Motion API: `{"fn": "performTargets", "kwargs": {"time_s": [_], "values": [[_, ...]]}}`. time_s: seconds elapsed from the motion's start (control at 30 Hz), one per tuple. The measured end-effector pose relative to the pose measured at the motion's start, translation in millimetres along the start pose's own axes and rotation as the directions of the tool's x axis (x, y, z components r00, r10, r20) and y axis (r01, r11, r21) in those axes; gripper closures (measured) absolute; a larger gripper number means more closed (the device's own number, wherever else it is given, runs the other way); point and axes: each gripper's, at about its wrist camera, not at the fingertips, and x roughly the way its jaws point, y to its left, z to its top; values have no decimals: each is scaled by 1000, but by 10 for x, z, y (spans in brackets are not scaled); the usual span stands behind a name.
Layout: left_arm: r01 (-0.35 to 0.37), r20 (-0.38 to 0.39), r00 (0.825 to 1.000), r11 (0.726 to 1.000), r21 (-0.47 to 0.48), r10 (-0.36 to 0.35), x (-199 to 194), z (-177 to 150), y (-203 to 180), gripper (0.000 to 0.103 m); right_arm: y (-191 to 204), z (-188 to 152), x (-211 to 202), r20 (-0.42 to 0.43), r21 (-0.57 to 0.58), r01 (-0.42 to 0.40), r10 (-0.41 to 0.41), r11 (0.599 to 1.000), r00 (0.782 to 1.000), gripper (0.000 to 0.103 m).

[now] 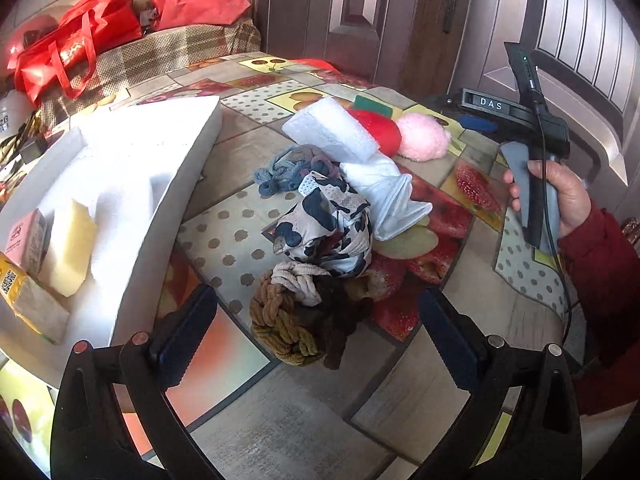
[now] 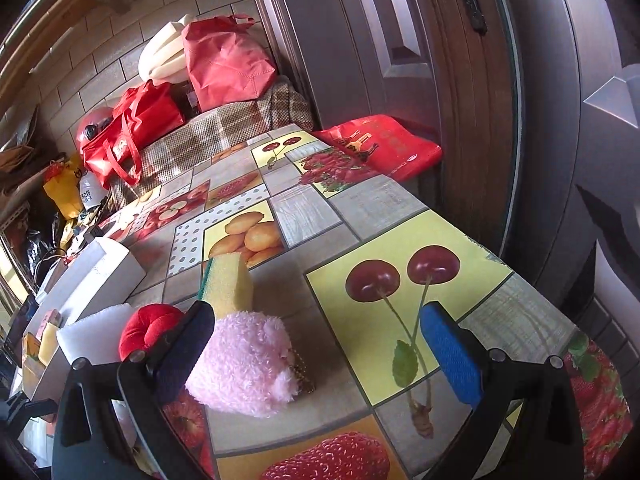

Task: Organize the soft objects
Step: 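Move left tool toward the rope and cloth pile while right approaches pink plush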

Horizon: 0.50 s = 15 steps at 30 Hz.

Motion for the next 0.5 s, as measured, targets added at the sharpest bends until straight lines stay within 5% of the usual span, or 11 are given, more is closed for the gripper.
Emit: {"fn": "performTargets", "kwargs": {"time_s": [0.33,0.5], "values": [[-25,-92,995,999,30,28,221,-28,-9,25,312,-48,43,-46,-166,-86,79,982,996,0],[-38,-93,995,998,43,42,246,-9,-9,43,483,-90,296,-174,-250,-63,19,966,985,0]]}}
